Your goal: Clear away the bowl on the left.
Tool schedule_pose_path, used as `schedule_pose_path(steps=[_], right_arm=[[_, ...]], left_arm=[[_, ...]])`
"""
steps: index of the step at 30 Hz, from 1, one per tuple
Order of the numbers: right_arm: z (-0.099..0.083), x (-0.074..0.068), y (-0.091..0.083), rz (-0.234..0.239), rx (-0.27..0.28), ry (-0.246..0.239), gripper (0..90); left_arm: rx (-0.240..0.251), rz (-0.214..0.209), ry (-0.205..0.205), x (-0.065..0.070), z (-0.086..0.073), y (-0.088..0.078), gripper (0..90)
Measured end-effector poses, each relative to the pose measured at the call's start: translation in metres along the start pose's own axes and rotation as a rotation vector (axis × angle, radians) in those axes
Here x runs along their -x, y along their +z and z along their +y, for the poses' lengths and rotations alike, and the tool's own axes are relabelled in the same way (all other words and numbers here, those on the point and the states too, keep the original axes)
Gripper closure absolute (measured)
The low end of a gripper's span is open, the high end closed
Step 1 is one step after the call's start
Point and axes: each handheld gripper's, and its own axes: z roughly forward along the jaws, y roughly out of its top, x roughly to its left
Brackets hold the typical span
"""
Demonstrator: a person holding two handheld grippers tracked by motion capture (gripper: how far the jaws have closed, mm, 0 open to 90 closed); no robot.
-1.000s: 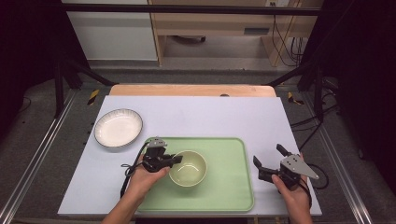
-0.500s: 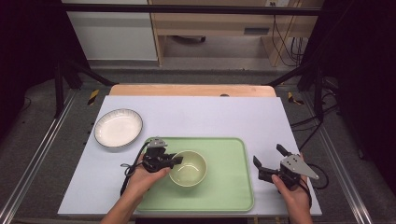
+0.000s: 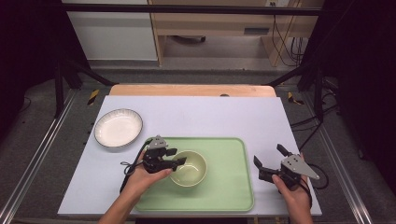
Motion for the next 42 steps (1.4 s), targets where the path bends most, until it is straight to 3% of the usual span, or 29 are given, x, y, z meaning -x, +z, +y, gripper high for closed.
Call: schedule_pose_path(steps=[6,12,18,19,31,36,42], right_arm=[[0.0,0.0,0.0,0.002,-0.002,0.0,3.5],[0.0,0.0,0.0,0.002,-0.003,0.002,3.5],[0.0,0.0,0.0,0.003,-0.002,0.0,3.4],[0.0,0.0,0.0,0.004,-0.001,0.001,3.4],[0.0,0.001,0.0,0.003,0.0,0.002,3.4],[0.0,0.001,0.0,0.003,0.0,0.002,3.4],[0.0,0.0,-0.001,0.001,0.001,0.006,3.4]], left_arm=[[0.054,-0.009,0.011,-0.001,0.003,-0.003,26.0],[0.1,-0.019,0.051,0.002,0.006,-0.007,14.8],[0.105,-0.015,0.078,0.005,0.007,-0.007,5.1],[0.1,0.008,0.083,0.006,0.008,-0.007,3.6],[0.142,0.005,0.116,0.005,0.011,-0.014,4.1],[0.158,-0.007,0.148,0.002,0.014,-0.021,4.3],[0.181,0.011,0.146,-0.007,0.017,-0.032,4.4]])
